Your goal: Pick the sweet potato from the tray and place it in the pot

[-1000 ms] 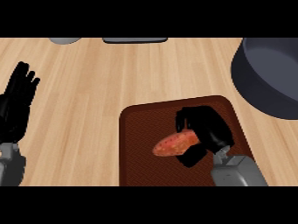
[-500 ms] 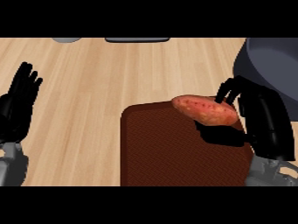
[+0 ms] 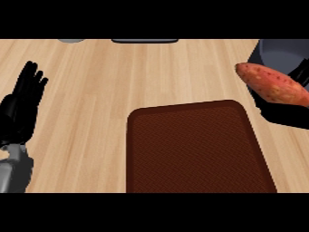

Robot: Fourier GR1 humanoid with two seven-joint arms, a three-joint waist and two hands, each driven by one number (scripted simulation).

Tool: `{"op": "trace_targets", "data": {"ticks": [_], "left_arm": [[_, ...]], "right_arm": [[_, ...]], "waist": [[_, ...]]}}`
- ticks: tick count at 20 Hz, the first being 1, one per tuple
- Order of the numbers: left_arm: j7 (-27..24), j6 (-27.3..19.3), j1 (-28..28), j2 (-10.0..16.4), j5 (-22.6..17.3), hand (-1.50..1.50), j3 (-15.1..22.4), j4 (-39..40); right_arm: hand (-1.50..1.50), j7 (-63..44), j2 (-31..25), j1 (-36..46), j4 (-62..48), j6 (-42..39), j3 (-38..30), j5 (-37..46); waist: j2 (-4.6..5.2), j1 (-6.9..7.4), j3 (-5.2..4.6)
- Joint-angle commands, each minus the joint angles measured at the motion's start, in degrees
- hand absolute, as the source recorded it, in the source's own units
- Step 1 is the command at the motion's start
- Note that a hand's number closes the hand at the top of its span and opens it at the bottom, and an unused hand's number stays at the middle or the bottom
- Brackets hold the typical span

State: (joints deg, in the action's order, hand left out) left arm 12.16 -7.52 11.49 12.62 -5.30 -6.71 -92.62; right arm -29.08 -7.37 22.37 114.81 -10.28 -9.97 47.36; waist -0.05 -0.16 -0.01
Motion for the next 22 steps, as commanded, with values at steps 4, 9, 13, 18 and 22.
{"op": "trace_targets", "data": {"ticks": [4, 9, 13, 18, 22], "left_arm": [[4.7, 0.4, 3.1, 1.6, -0.2, 0.0, -0.9, -1.1], [2.9, -0.2, 1.3, 0.1, 1.1, 0.0, -0.2, -1.5], [0.0, 1.6, 1.0, 0.4, 0.3, 0.0, -0.6, -0.2], [2.5, 1.3, 2.8, -0.1, -0.4, 0.0, -0.5, -0.1], [0.8, 0.0, 3.3, -1.5, 1.6, 0.0, 0.6, 1.1]], "right_arm": [[1.5, 8.7, -6.0, 4.0, -17.0, 5.6, -11.0, -6.1], [1.5, 16.5, -10.1, 6.2, -27.9, 7.7, -16.9, -13.1], [1.5, 18.8, -14.6, 5.0, -32.0, 14.3, -11.3, 2.2], [1.5, 23.5, -19.7, 8.4, -49.1, 23.1, -13.4, 8.2], [1.5, 32.1, -22.2, 14.1, -65.8, 28.8, -15.3, 5.9]], "waist": [[0.21, 0.55, 0.05], [0.22, 0.42, 0.06], [0.71, 1.31, 0.0], [0.74, 1.74, 0.08], [0.69, 1.52, 0.1]]}}
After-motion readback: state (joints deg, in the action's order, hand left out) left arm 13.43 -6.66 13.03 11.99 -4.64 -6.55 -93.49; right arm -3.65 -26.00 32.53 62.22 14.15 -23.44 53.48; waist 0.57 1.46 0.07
